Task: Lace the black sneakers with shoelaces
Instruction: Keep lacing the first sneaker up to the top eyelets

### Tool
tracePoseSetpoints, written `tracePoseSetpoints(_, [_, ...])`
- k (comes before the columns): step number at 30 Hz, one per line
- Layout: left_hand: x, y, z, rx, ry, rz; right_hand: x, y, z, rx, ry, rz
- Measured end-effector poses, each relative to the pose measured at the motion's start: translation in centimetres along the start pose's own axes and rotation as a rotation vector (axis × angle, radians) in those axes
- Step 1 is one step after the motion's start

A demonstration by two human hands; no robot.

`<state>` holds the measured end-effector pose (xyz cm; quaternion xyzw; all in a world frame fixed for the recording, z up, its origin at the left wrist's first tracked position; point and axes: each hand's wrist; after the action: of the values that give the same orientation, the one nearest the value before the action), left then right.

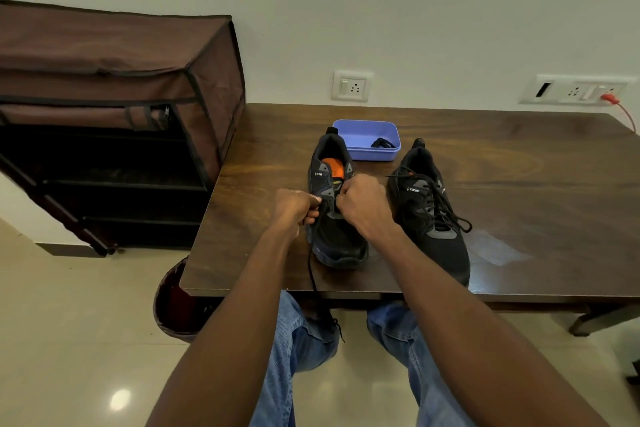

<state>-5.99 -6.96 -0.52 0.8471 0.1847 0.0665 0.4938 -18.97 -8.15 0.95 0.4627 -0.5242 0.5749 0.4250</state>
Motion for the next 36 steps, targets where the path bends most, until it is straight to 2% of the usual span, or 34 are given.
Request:
tracePoseSetpoints(5, [0.2, -0.1, 0.1, -0.029, 0.012, -0.005, -0.2, 0.1, 0.6, -0.001, -0.082, 0.067])
tracePoseSetpoints(10, [0.3, -0.1, 0.2, -0.043, 0.007, 0.028, -0.7, 1.3, 1.0, -0.180, -0.271, 0.581])
tracePoseSetpoints(12, [0.3, -0.1, 0.3, -0.038, 0.006, 0.049, -0.8, 1.2, 0.9, -0.200, -0.302, 0.650])
tracePoseSetpoints(20, [0.4, -0.1, 0.2, -0.056, -0.014, 0.078, -1.4, 0.7, 0.7, -0.214, -0.299, 0.693])
tracePoseSetpoints(23, [0.3, -0.1, 0.0, -0.062, -0.025, 0.091, -1.0, 0.6, 0.7, -0.172, -0.304, 0.618])
tracePoseSetpoints(27, [0.2, 0.1, -0.3, -0.079, -0.030, 0.116, -0.8, 0.8, 1.1, 0.002, -0.181, 0.279])
tracePoseSetpoints(29, [0.3, 0.1, -0.4, -0.093, -0.035, 0.127, -0.9, 0.9, 1.0, 0.033, -0.125, 0.261])
tracePoseSetpoints(33, [0.5, 0.5, -0.7, -0.128, -0.062, 0.070, -0.9, 1.4, 1.3, 0.070, -0.153, 0.330])
tracePoseSetpoints(36, [0.3, 0.4, -1.0, -0.176, -0.110, 0.086, -1.1, 2.1, 2.2, 0.084, -0.030, 0.308])
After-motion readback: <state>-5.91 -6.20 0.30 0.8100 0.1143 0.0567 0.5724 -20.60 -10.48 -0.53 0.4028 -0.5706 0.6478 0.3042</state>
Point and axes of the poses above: each hand's wrist, its own z-axis towards the middle knuckle, its own x-axis out of the back of the hand, y = z × x, and after that the axes turned 15 degrees about -z, right-handed
